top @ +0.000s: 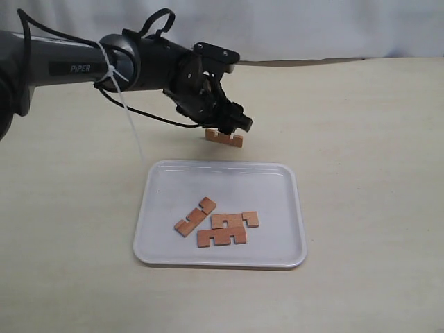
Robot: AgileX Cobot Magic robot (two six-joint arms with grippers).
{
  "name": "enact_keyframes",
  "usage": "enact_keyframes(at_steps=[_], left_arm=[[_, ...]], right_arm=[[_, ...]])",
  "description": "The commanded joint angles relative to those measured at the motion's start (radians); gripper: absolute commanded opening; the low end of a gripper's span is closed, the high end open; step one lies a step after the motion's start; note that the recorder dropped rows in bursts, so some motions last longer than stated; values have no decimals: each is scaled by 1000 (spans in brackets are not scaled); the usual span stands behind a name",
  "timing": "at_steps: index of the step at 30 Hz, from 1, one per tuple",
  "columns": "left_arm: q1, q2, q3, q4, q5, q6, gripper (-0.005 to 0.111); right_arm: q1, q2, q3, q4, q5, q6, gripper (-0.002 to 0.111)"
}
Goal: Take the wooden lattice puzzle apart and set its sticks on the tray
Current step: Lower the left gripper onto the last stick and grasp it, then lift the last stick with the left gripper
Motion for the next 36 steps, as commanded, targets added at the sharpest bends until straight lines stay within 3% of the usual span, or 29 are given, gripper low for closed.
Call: enact_keyframes(at_steps=[1,4,11,21,36], left_arm=[[-16,-10,-104,2,202,366,65],[-16,11,-174,-11,325,515,65],[-16,35,-195,-95,396,829,64],[-5,74,-195,-89,294,830,64],[-5,117,-207,-102,246,908,64]], right_arm=[[-3,-5,3,0,-4,-7,4],[-3,-5,3,0,-4,-7,4],[-3,-5,3,0,-4,-7,4],[-3,-5,3,0,-4,-7,4],[-3,-5,3,0,-4,-7,4]])
